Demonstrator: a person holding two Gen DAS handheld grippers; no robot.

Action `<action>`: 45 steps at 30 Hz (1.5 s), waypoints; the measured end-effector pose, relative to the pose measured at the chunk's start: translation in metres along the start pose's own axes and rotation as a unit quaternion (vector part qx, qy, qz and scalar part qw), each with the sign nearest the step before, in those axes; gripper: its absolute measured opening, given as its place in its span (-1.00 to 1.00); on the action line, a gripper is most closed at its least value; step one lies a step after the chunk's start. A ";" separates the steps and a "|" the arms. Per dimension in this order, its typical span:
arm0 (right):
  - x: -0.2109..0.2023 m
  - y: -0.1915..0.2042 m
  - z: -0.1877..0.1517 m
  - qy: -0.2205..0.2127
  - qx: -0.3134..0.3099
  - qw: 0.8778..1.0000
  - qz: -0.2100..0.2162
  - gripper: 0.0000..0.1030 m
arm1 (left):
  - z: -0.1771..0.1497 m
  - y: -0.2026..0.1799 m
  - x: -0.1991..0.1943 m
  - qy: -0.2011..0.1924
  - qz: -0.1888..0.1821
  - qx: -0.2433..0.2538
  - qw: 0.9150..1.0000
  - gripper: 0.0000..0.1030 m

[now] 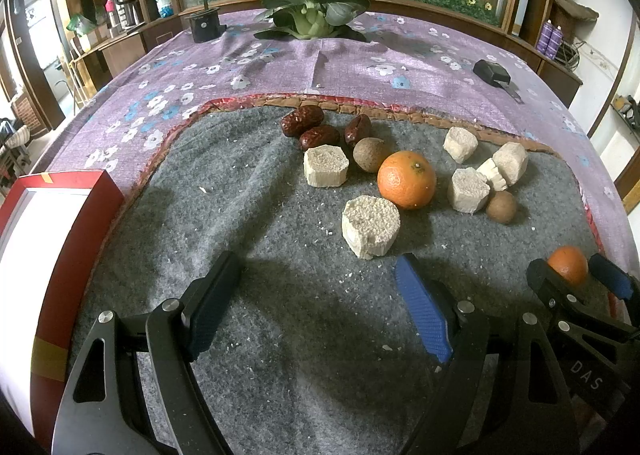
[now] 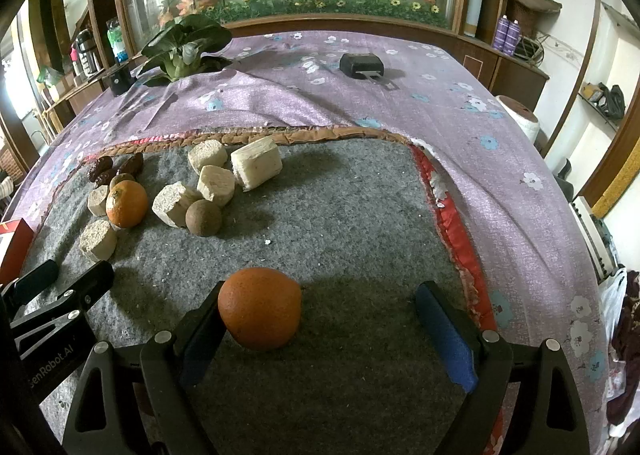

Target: Organize fruits

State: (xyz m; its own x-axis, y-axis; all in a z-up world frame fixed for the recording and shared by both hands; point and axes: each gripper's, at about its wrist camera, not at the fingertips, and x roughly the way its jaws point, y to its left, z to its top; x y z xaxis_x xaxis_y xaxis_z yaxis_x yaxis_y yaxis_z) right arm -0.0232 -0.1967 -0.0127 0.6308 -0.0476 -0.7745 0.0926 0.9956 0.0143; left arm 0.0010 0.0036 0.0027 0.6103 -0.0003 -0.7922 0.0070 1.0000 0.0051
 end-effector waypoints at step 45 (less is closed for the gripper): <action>-0.061 -0.011 -0.006 -0.043 -0.072 0.995 0.057 0.74 | 0.017 -0.013 -0.016 -0.021 -0.064 0.028 0.997 0.58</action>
State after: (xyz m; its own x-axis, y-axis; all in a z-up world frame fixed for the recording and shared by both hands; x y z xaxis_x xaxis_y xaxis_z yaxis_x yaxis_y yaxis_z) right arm -0.0669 -0.2040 0.0305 0.6954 0.0655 -0.7157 -0.0908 0.9959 0.0029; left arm 0.0045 -0.0097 0.0251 0.6343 -0.1287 -0.7623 0.1294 0.9898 -0.0594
